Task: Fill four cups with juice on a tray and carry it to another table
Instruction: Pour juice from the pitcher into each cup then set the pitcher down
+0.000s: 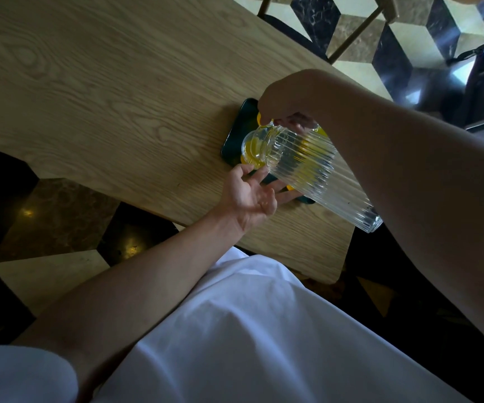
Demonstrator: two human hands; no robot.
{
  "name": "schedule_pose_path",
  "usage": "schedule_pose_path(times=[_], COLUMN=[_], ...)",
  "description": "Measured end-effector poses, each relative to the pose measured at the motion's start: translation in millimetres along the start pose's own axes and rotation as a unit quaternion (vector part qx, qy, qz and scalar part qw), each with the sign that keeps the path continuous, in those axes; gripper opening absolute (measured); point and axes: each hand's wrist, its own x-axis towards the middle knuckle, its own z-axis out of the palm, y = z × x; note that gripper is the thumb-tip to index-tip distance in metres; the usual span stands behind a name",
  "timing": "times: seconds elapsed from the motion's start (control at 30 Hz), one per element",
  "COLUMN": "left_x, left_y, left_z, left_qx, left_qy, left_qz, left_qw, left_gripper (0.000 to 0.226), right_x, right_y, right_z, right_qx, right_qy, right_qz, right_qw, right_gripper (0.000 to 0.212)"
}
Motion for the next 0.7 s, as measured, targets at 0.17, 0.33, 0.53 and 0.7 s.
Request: schedule_pose_path(times=[0.17,0.33,0.53,0.7], left_x=[-0.8,-4.2,-13.9,-19.4], left_y=[-0.7,1.3,6.2,16.7], left_z=[-4.2,-0.6,16.7,35.2], left_qx=[-0.001,0.01,0.038,0.185], left_qy=[-0.002,-0.01,0.014,0.064], left_qz=[0.005,0.001,0.007,0.055], left_qw=[1.0,1.0,0.999,0.979], left_gripper=[0.055,0.058,0.058,0.059], right_x=[-7.5,-9.1,-30.8,-40.9], right_y=[4.6,9.8,26.0,72.0], right_z=[2.9,4.2,3.2,-0.3], right_qx=[0.039,0.066,-0.01,0.211], right_qy=[-0.006,-0.003,0.073,0.094], right_qz=[-0.009,0.004,-0.046,-0.093], right_qw=[0.999,0.998,0.996,0.969], right_gripper=[0.04,0.041,0.044,0.039])
